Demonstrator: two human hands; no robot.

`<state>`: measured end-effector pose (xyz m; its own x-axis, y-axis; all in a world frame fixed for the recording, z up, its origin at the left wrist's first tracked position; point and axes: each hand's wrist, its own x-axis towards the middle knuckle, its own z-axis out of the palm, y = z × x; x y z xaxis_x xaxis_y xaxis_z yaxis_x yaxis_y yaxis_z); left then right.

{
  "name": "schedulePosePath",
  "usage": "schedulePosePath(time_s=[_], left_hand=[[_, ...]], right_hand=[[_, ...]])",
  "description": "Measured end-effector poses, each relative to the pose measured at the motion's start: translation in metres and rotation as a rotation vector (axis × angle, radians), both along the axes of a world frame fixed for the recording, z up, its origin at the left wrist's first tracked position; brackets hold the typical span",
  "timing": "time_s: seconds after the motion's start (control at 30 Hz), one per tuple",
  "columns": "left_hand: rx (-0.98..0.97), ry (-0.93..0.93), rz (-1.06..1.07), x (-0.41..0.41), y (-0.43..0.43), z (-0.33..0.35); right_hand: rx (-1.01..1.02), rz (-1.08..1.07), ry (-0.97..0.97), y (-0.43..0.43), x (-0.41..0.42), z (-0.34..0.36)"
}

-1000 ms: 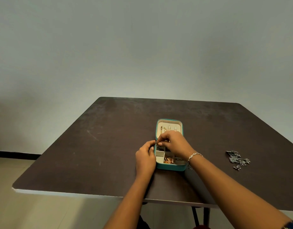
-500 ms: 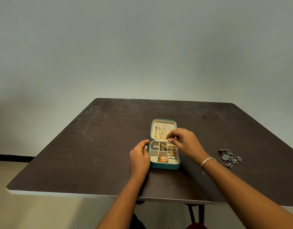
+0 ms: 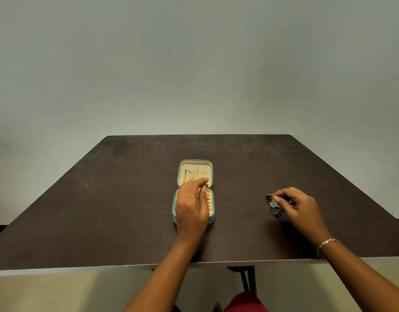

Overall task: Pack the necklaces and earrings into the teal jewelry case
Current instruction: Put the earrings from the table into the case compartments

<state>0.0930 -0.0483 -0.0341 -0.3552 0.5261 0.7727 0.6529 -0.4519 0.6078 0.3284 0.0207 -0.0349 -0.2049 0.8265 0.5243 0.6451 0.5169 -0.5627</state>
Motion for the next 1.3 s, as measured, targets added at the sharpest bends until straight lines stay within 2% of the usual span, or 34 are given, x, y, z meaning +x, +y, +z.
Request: schedulePosePath(time_s=[0.1, 0.23, 0.37, 0.53, 0.73, 1.0, 1.07, 1.23, 1.3], left_hand=[[0.066, 0.073, -0.152, 0.034, 0.002, 0.005], [0.023, 0.171, -0.27, 0.07, 0.011, 0.0], [-0.102, 0.252, -0.265, 0.09, 0.029, -0.015], [-0.256, 0.236, -0.287, 0.104, 0.05, -0.026], [-0.529, 0.226, -0.252, 0.109, 0.073, -0.024], [-0.607, 0.322, -0.252, 0.114, 0.084, -0.021], [-0.613, 0.289, -0.258, 0.114, 0.085, -0.022], [-0.595, -0.054, -0.323, 0.109, 0.087, -0.025], [-0.565, -0.13, -0.343, 0.106, 0.087, -0.025]], right_hand=[[0.043, -0.107, -0.017, 0.005, 0.025, -0.011], [0.032, -0.201, 0.018, 0.01, 0.042, -0.019], [-0.006, -0.191, -0.031, 0.013, 0.04, -0.023], [-0.056, -0.202, -0.075, 0.016, 0.039, -0.025], [-0.051, -0.204, -0.161, 0.017, 0.035, -0.024], [0.006, -0.187, -0.211, 0.016, 0.034, -0.026], [0.008, -0.191, -0.212, 0.016, 0.034, -0.025], [0.03, -0.185, -0.204, 0.015, 0.033, -0.026], [0.061, -0.184, -0.199, 0.015, 0.033, -0.026]])
